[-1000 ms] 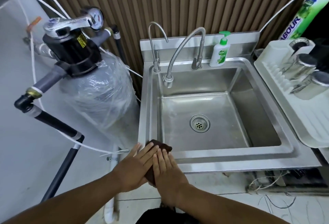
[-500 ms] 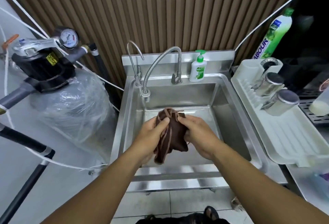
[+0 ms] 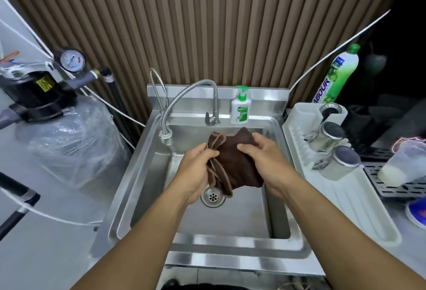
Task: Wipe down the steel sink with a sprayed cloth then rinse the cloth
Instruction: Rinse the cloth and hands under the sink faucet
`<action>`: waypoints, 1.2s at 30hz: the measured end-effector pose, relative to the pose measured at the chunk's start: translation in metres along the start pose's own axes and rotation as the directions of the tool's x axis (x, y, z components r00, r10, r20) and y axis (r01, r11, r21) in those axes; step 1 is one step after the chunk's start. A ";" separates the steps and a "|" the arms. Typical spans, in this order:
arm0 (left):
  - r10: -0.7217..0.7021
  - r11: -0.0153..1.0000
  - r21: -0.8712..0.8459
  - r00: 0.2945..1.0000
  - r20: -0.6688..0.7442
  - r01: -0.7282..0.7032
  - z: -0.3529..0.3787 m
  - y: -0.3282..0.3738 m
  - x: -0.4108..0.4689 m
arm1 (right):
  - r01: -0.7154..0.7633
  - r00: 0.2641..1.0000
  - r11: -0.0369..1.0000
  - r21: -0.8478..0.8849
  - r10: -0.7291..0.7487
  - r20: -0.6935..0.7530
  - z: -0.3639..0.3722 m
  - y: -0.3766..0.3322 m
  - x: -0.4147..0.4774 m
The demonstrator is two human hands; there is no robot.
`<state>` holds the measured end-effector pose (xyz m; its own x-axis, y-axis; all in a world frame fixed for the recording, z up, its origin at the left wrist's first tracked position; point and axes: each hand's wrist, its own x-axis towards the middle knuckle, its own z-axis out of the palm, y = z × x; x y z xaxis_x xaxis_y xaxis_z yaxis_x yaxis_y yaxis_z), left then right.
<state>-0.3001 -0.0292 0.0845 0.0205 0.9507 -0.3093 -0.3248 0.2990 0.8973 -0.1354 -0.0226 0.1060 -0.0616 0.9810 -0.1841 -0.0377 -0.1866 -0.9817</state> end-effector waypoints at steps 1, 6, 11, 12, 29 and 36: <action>-0.036 0.996 -0.079 0.999 -0.021 0.034 0.000 -0.001 0.003 | -0.026 1.000 1.000 0.013 0.026 -0.003 0.000 -0.002 0.002; -0.112 0.992 -0.071 0.991 -0.078 0.107 -0.006 -0.001 0.017 | -0.111 0.992 0.987 0.112 0.118 -0.054 0.012 0.002 0.008; -0.054 0.989 0.140 0.991 0.121 0.037 -0.025 0.001 0.025 | -0.097 0.991 0.969 0.225 0.116 -0.071 0.020 0.010 0.015; -0.052 0.995 0.093 0.989 0.139 0.039 -0.030 0.003 0.026 | -0.090 0.992 0.967 0.240 0.109 -0.066 0.023 0.011 0.015; -0.010 0.876 0.480 0.994 0.110 -0.044 -0.094 -0.006 0.056 | -0.384 0.913 0.766 0.516 0.399 0.087 0.073 0.054 0.028; 0.086 0.891 0.453 0.989 -0.123 -0.021 -0.124 0.003 0.079 | -0.433 0.892 0.720 0.543 0.430 0.141 0.071 0.059 0.032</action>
<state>-0.4165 0.0367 0.0236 -0.1238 0.9555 -0.2677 0.1385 0.2838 0.9488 -0.2106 -0.0062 0.0456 -0.2114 0.7870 -0.5796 -0.5420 -0.5879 -0.6005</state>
